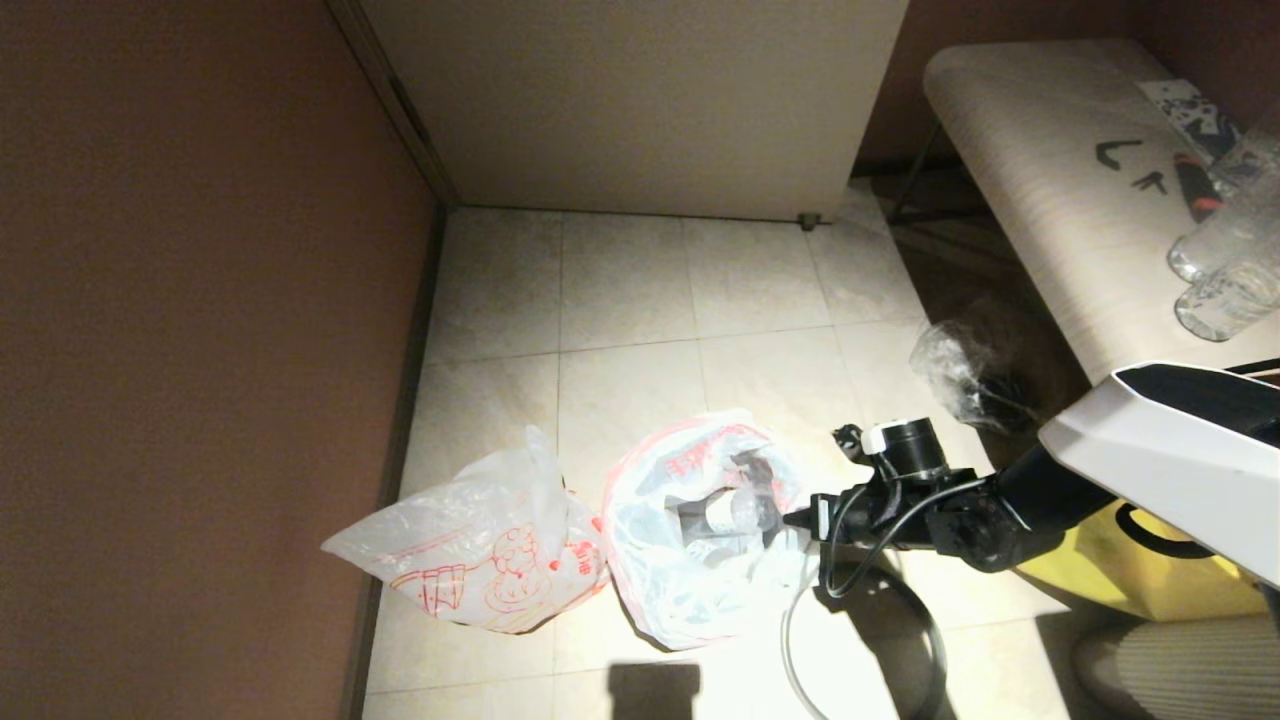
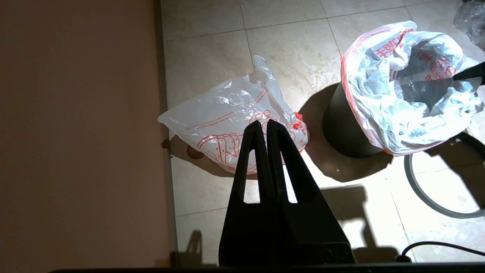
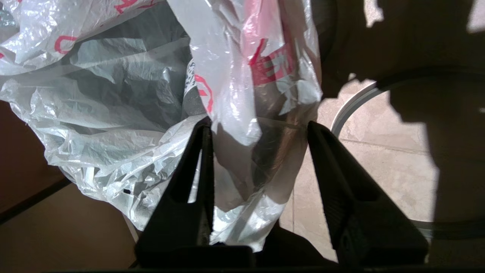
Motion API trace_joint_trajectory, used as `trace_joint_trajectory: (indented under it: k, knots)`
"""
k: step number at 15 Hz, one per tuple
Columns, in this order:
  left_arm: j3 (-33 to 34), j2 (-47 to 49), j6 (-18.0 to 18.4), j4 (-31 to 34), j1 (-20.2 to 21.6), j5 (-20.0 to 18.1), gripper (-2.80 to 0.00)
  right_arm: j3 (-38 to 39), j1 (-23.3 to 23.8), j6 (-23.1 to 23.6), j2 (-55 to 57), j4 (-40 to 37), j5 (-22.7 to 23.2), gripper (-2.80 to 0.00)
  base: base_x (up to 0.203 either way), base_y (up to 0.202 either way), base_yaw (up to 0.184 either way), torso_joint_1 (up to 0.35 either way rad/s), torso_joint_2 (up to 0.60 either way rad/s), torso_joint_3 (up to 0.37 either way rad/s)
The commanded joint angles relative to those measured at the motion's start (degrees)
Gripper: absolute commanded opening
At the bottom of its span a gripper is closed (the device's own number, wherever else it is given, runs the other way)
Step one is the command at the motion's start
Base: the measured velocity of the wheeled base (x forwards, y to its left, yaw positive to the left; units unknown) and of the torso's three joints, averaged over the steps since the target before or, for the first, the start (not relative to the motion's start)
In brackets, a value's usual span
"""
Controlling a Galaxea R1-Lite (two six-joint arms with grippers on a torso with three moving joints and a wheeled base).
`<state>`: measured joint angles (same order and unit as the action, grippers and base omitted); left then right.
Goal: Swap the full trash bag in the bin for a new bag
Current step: Place the trash bag on the floor
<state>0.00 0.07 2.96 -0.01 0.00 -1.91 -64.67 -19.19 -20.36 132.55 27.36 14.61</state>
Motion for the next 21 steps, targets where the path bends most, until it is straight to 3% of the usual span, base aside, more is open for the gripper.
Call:
trace_joint_trajectory:
  k: [1, 9, 18, 19, 21]
  knots:
    - [0.2, 0.0, 0.0, 0.0, 0.1, 0.0, -2.80, 0.4, -0.5, -0.1, -0.5, 0.2, 0.1, -2.80, 0.000, 0.000, 0.000, 0.000, 0.00, 0.000]
    - [0.2, 0.0, 0.0, -0.1, 0.1, 0.0, -2.80, 2.1, -2.0, -0.1, -4.2, 0.1, -0.1, -2.80, 0.000, 0.000, 0.000, 0.000, 0.00, 0.000]
    - [0.2, 0.0, 0.0, -0.1, 0.0, 0.0, -2.80, 0.4, -2.0, 4.6, 3.5, 1.7, -10.3, -2.80, 0.000, 0.000, 0.000, 0.000, 0.00, 0.000]
    - [0.2, 0.0, 0.0, -0.1, 0.0, 0.0, -2.80, 0.7, -2.0, 4.6, 2.6, 1.7, -10.3, 0.00, 0.000, 0.000, 0.000, 0.000, 0.00, 0.000]
    - [0.2, 0.0, 0.0, -0.1, 0.0, 0.0, -2.80, 0.9, -2.0, 4.5, 1.5, 1.8, -10.7, 0.00, 0.000, 0.000, 0.000, 0.000, 0.00, 0.000]
